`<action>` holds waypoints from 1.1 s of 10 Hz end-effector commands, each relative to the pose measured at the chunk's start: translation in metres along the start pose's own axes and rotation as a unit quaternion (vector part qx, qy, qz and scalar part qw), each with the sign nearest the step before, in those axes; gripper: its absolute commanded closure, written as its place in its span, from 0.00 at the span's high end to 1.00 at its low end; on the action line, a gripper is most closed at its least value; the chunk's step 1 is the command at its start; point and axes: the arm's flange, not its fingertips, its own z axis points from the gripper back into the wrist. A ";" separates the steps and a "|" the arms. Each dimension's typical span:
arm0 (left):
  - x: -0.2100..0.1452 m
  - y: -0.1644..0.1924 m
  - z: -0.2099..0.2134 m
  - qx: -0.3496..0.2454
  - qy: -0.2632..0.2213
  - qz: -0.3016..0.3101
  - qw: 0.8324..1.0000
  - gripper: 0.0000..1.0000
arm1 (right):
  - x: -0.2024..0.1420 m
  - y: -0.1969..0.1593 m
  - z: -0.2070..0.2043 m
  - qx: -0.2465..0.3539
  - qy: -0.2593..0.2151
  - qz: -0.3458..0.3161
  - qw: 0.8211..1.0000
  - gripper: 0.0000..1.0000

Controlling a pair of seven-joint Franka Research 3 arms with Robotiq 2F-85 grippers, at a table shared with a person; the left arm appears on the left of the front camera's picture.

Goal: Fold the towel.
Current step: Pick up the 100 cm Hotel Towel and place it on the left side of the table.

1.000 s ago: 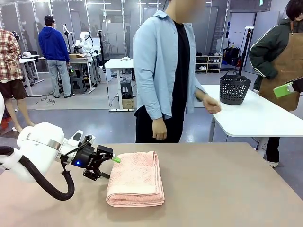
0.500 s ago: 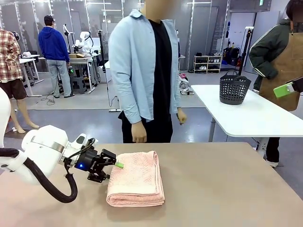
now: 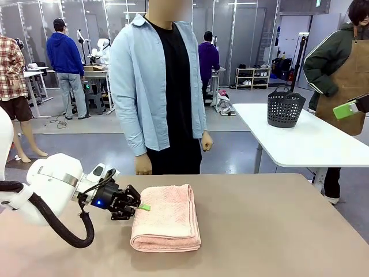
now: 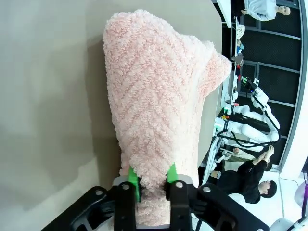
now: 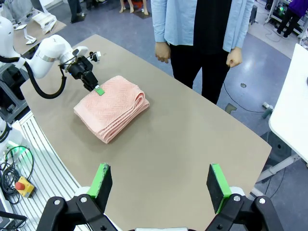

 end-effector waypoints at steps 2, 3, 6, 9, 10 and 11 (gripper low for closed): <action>0.006 -0.007 0.002 -0.011 0.008 0.002 1.000 0.00 | 0.001 0.001 0.000 -0.007 0.002 -0.007 1.000 1.00; 0.007 -0.007 0.004 -0.012 0.005 0.004 1.000 0.00 | 0.001 0.001 0.000 -0.007 0.002 -0.007 1.000 1.00; 0.002 -0.002 0.001 -0.002 0.000 -0.003 1.000 0.00 | 0.001 0.001 0.000 -0.007 0.002 -0.007 1.000 1.00; 0.002 -0.002 0.001 -0.002 0.000 -0.003 1.000 0.00 | 0.001 0.001 0.000 -0.007 0.002 -0.007 1.000 1.00; 0.002 -0.002 0.001 -0.002 0.000 -0.003 1.000 0.00 | 0.001 0.001 0.000 -0.007 0.002 -0.007 1.000 1.00; 0.002 -0.002 0.002 -0.003 0.000 -0.001 1.000 0.13 | 0.001 0.001 0.000 -0.007 0.002 -0.007 1.000 1.00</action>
